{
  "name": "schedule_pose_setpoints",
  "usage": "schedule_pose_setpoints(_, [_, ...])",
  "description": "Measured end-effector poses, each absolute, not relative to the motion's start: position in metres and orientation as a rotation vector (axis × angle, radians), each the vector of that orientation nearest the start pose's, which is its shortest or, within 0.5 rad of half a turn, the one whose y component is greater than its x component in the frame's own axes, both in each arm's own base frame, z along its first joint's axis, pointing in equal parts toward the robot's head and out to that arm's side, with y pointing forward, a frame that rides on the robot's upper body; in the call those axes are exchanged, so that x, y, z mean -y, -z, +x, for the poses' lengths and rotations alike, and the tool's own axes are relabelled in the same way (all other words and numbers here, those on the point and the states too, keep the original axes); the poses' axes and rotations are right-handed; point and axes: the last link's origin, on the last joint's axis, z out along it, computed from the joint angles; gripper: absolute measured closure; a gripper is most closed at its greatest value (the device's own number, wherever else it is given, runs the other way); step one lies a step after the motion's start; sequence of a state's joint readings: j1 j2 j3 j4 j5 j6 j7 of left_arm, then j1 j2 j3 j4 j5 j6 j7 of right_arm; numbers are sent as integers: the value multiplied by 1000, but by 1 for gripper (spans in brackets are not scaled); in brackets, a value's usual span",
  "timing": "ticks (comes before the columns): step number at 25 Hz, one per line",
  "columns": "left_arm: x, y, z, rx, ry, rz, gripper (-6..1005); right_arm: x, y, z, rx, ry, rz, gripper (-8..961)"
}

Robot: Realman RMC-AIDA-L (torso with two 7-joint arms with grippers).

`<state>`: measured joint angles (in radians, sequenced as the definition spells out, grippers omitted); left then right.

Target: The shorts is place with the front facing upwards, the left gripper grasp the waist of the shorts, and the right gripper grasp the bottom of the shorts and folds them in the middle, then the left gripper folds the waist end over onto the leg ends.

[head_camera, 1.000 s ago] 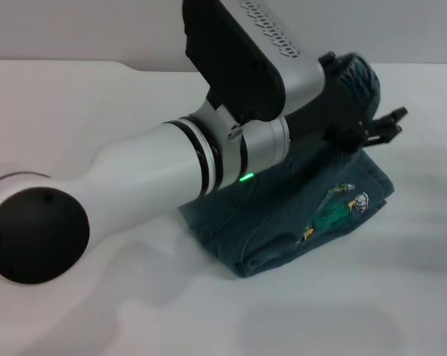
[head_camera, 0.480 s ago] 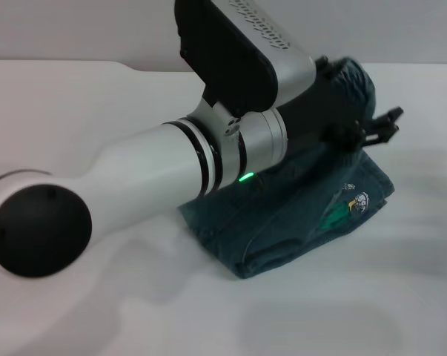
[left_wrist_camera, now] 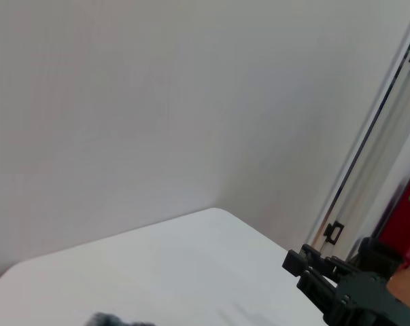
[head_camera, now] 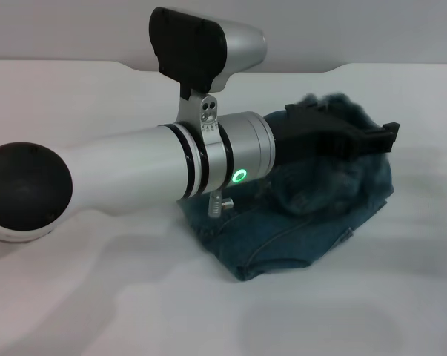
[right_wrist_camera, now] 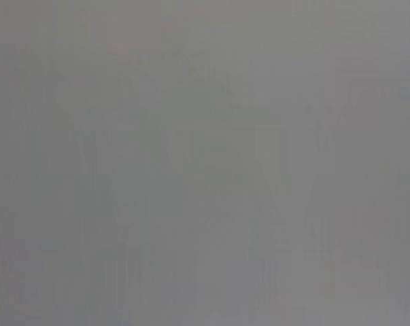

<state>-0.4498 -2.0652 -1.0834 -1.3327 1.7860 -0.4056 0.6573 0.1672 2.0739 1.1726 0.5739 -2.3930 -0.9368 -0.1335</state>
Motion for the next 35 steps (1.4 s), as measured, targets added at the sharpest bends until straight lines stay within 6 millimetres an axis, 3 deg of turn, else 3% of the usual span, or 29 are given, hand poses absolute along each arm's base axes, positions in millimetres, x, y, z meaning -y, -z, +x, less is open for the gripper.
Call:
schedule_pose_setpoints(4, [-331,103,-74,823,722,-2527,151,-306,-3,346,-634,-564,-1384,652])
schedule_pose_setpoints(11, [-331,99,-64,514,724,-2460,151,-295,-3,340,-568,-584,-1392,649])
schedule_pose_setpoints(16, [-343,80,-87,357,670,-2226,152,-264,-12,318,-308,-579,-1331,647])
schedule_pose_setpoints(20, [-352,66,-117,260,603,-1975,152,-246,-20,308,-298,-616,-1255,645])
schedule_pose_setpoints(22, [-352,66,-117,260,603,-1975,153,-239,-22,308,-309,-622,-1238,644])
schedule_pose_setpoints(23, [-362,57,-153,336,580,-1833,154,-234,-22,309,-314,-625,-1231,644])
schedule_pose_setpoints(27, [-366,50,-197,397,597,-1720,155,-217,-22,319,-360,-634,-1206,642])
schedule_pose_setpoints(29, [-365,45,-222,422,649,-1664,156,-210,-21,328,-410,-647,-1191,517])
schedule_pose_setpoints(30, [-365,45,-222,422,649,-1664,157,-206,-21,333,-435,-654,-1183,455])
schedule_pose_setpoints(33, [-361,34,-267,449,668,-1623,158,-195,-19,343,-463,-652,-1174,443])
schedule_pose_setpoints(35, [-361,33,-273,453,656,-1622,159,-188,-17,348,-468,-632,-1171,435])
